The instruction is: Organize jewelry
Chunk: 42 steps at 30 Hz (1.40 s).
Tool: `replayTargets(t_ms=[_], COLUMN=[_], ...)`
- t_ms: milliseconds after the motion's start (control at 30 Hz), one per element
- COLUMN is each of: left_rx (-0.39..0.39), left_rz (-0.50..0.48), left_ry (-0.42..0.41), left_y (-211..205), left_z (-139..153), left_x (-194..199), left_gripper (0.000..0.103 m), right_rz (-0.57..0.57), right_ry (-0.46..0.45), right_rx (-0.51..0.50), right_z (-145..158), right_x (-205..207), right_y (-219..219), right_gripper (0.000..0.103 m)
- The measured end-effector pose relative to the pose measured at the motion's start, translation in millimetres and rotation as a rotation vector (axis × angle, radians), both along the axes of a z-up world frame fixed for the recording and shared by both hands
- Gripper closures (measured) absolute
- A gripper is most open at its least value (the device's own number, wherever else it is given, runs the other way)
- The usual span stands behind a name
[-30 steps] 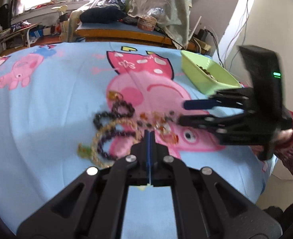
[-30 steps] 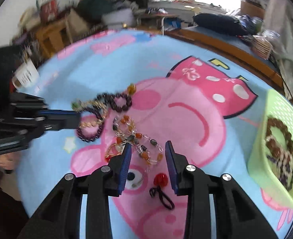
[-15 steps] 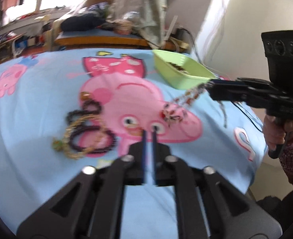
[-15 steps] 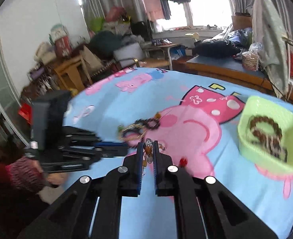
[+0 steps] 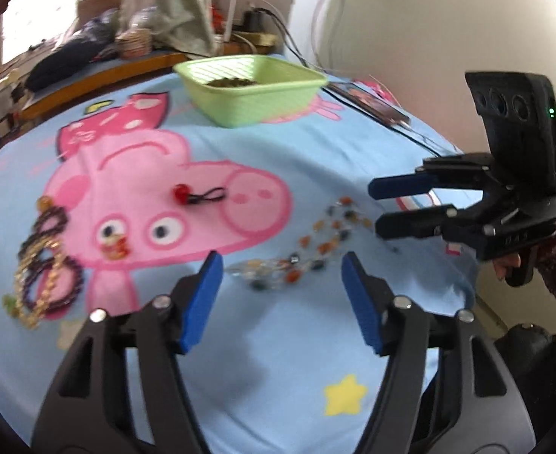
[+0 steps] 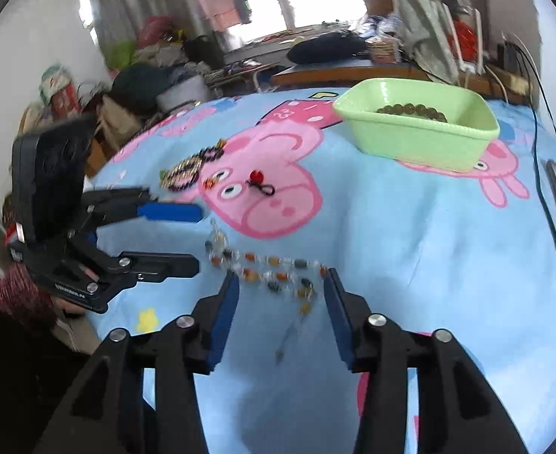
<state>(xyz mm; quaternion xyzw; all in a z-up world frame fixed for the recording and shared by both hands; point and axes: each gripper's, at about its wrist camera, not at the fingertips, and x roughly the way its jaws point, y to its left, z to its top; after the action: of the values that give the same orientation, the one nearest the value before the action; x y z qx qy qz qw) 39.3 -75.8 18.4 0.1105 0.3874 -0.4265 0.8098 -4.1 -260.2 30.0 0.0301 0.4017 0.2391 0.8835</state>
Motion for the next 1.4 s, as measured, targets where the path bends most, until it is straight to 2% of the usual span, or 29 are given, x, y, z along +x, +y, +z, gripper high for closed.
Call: replayTargets(t_ms=[100,133,167,200,233,267,300,333,400,500,533,700,767,867,967,1100,1300,1333,1367,1400], left_rx=[0.056,0.06,0.067,0.071,0.066,0.054,0.044,0.031,-0.01,-0.068,-0.094,-0.189,-0.215,-0.258,-0.281,-0.248,-0.147,-0.125,-0.09,-0.073], left_rz=[0.003,0.0,-0.012,-0.032,-0.048,-0.057,-0.056,-0.056,-0.052,-0.035,-0.029,-0.014,-0.011,-0.007,0.018,0.088,0.212,0.228,0.254,0.28], left_ry=[0.0,-0.023,-0.032,-0.03,-0.015,0.01,0.019,0.03,0.061,0.08,0.084,0.064,0.035,-0.014,-0.037,-0.004,0.047,0.064,0.087,0.088], left_y=[-12.7,-16.1,-19.8,-23.9,-24.9,-25.6,-25.2,-23.9,-20.9,-17.2,-15.7,-21.8,-28.2,-42.6,-60.9,-87.2,-116.3,-120.0,-123.8,-123.7], left_z=[-11.2,-11.7,-11.5,-10.6,-9.9,-9.6,-8.8,-7.2,-1.5,13.2,21.6,69.7,90.5,123.8,143.2,133.2,89.6,83.8,77.8,76.2], left_x=[2.7,2.5,1.7,1.9,2.6,5.5,7.1,10.0,18.1,29.0,34.3,63.5,73.7,94.5,122.1,160.4,203.7,209.5,216.2,220.0], left_gripper=[0.038,0.049,0.055,0.075,0.087,0.09,0.094,0.096,0.098,0.098,0.098,0.098,0.098,0.098,0.098,0.098,0.095,0.081,0.073,0.07], right_rz=[0.04,0.054,0.064,0.075,0.08,0.088,0.095,0.102,0.106,0.097,0.087,0.031,0.008,-0.032,-0.08,-0.164,-0.28,-0.3,-0.324,-0.329], right_ry=[-0.025,-0.039,-0.045,-0.04,-0.041,-0.052,-0.056,-0.05,-0.015,-0.015,-0.025,-0.11,-0.161,-0.234,-0.263,-0.216,-0.091,-0.072,-0.048,-0.039], right_rx=[-0.101,-0.139,-0.157,-0.176,-0.192,-0.194,-0.198,-0.19,-0.123,-0.03,0.028,0.169,0.197,0.179,0.149,0.145,0.093,0.067,0.034,0.026], right_z=[-7.1,-9.2,-14.0,-18.1,-22.8,-24.8,-25.0,-25.0,-24.0,-14.6,-5.3,47.4,77.0,111.4,128.8,118.7,69.6,64.2,59.0,57.2], right_x=[-3.6,-0.8,0.8,5.7,10.3,12.7,15.4,19.2,28.7,36.3,39.9,56.7,70.3,90.1,112.3,150.4,197.1,201.1,206.6,208.0], right_y=[14.3,20.5,21.2,23.7,24.3,24.7,26.3,26.6,24.4,19.7,14.5,-12.5,-25.3,-40.7,-56.7,-82.9,-107.8,-107.9,-108.3,-108.6], right_gripper=[0.081,0.081,0.081,0.081,0.081,0.088,0.103,0.103,0.103,0.103,0.103,0.103,0.103,0.103,0.103,0.103,0.103,0.103,0.103,0.103])
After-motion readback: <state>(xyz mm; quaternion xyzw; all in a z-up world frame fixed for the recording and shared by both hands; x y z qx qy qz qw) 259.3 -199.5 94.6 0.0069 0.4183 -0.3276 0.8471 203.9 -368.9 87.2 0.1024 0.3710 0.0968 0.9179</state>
